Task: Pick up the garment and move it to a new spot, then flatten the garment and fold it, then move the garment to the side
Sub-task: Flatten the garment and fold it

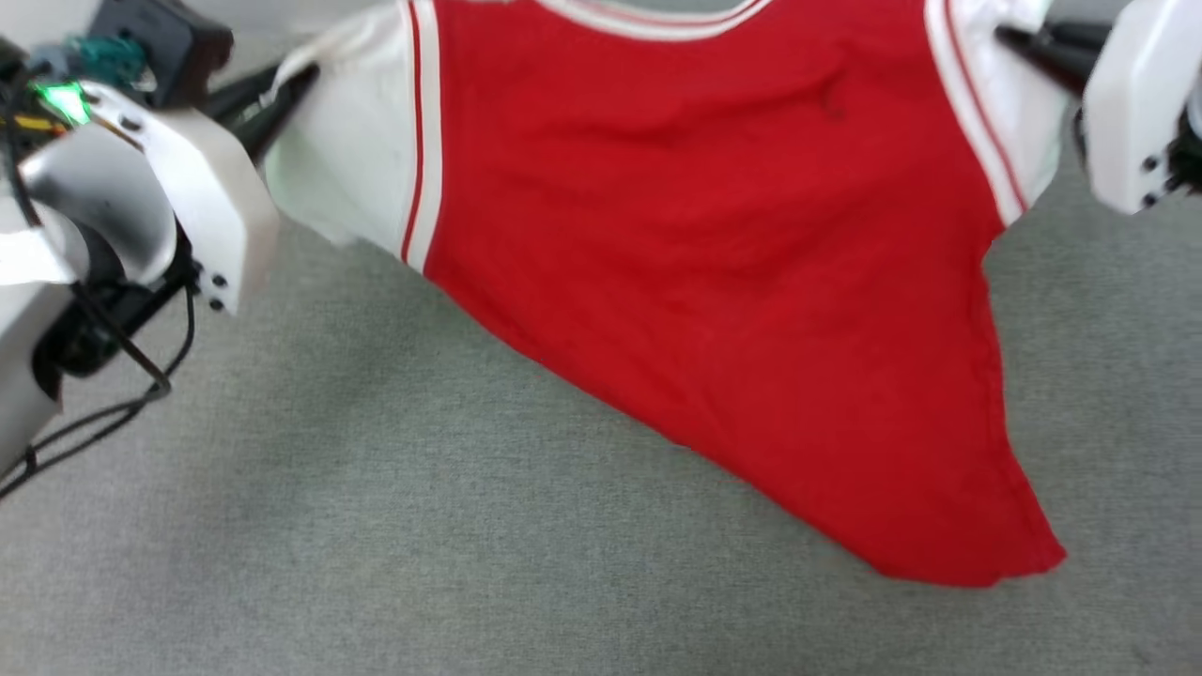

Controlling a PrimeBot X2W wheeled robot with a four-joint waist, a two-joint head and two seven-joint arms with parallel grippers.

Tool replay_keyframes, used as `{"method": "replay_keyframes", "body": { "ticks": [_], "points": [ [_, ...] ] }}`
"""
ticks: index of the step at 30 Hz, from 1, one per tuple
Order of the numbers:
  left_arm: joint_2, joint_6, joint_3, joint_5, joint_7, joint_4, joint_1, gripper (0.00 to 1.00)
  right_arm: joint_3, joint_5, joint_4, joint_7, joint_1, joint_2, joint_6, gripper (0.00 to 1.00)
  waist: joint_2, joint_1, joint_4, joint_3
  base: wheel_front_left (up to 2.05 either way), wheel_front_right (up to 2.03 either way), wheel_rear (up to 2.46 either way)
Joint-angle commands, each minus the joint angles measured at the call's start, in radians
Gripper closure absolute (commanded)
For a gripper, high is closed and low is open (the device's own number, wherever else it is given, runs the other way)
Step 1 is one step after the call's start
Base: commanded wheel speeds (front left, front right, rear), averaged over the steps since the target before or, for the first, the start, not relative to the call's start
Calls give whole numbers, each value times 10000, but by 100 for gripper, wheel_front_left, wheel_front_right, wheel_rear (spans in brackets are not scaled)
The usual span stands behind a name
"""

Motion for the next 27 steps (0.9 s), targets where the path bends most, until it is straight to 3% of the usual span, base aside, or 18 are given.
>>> {"method": "replay_keyframes", "body": {
  "ticks": [1,6,10,27],
  "points": [
    [16,101,164,124,-102,-105,-354,100,-124,-31,-146,-255,-274,-184,-7,100,0,0,-234,-253,0,0,0],
    [-256,178,524,536,-118,-133,-1426,100,-373,-443,-346,-587,-1168,-468,-8,100,0,0,-409,-105,0,0,0],
    [-789,75,871,752,-98,209,-2592,100,-713,-908,-146,-711,-2197,-368,-7,100,0,0,-537,302,0,0,0],
    [-2454,-785,2000,1643,-894,3600,-7428,100,-1890,-3125,2207,-2126,-6587,1109,-8,100,0,0,-714,2144,0,0,0]
  ]
}}
